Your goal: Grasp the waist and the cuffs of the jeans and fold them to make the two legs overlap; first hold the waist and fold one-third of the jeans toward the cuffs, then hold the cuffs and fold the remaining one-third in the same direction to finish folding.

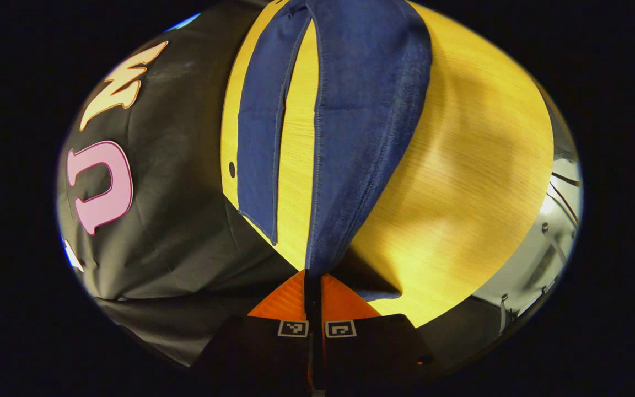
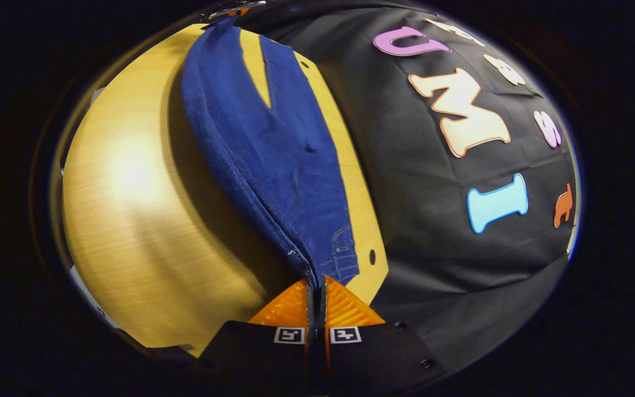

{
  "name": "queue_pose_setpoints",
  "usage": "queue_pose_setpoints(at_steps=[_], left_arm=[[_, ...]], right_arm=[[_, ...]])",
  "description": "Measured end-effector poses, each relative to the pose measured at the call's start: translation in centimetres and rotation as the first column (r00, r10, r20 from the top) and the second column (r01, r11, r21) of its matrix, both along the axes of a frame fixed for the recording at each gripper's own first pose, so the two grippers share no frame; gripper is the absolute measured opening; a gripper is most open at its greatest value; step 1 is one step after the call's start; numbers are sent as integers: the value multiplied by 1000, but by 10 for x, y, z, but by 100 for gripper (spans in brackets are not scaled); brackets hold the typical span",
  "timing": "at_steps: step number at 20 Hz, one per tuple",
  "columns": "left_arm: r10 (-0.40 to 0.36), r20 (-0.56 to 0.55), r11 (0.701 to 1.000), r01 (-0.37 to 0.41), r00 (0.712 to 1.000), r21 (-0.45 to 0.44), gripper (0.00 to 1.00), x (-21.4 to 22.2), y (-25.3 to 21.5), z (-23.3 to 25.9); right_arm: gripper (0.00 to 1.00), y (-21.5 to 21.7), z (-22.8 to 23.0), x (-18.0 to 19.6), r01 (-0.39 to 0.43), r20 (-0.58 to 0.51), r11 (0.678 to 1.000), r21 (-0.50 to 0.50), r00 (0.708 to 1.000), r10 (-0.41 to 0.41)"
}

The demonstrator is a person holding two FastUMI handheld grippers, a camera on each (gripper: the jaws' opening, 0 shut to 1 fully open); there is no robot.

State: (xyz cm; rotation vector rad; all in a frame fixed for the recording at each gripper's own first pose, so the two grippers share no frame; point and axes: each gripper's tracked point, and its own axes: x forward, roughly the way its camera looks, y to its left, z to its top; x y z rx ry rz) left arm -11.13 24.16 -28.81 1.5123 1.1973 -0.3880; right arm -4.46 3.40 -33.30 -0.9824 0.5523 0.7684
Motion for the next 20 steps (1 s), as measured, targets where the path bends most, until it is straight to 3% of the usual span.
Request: queue_pose_setpoints(at_steps=[6, 15, 20], left_arm=[[-43, 11, 999, 43, 999, -24, 0, 77, 16, 15], [-82, 4, 993, 82, 997, -85, 0, 187, 29, 0], [-12, 21, 985, 15, 1000, -173, 0, 247, 29, -37]], right_arm=[[2, 12, 21, 68, 135, 58, 991, -21, 989, -133], [2, 35, 8, 151, 232, 83, 973, -13, 969, -231], [2, 55, -21, 197, 295, 86, 955, 1, 952, -294]])
